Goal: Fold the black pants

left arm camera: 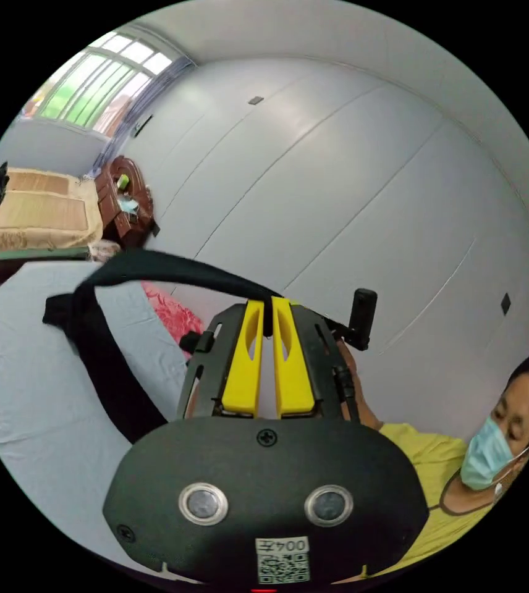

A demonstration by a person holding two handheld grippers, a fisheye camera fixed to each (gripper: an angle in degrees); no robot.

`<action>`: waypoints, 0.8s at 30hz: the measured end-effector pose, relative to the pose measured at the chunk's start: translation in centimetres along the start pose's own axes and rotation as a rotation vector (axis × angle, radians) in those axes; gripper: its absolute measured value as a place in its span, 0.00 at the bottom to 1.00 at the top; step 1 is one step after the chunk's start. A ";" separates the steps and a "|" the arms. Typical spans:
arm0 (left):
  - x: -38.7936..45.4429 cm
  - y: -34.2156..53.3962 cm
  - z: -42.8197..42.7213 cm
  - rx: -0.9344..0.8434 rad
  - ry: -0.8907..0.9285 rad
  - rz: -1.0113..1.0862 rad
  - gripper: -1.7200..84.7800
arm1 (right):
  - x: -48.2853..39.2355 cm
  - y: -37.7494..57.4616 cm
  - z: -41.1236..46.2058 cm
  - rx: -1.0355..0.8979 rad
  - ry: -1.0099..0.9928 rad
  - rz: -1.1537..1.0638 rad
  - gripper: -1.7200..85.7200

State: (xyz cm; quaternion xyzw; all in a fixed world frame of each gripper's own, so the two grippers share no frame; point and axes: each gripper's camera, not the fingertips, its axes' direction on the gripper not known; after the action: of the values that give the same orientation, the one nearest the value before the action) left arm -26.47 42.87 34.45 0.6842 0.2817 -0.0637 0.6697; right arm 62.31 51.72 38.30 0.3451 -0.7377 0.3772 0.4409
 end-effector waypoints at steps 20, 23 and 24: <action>-23.5 36.7 16.3 -0.233 0.043 -0.659 0.06 | 12.4 29.5 14.4 -0.469 -0.091 0.355 0.02; -17.6 31.3 15.4 -0.270 -0.084 -0.406 0.06 | 10.3 27.7 10.6 -0.404 -0.012 0.205 0.02; -16.7 31.5 15.5 -0.289 -0.095 -0.371 0.06 | 10.1 28.1 10.2 -0.404 0.004 0.191 0.02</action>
State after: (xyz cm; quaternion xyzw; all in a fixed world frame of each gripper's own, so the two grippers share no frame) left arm -21.01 24.85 68.49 0.5140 0.3769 -0.1767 0.7500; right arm 30.95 54.56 37.10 0.1776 -0.8267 0.2623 0.4649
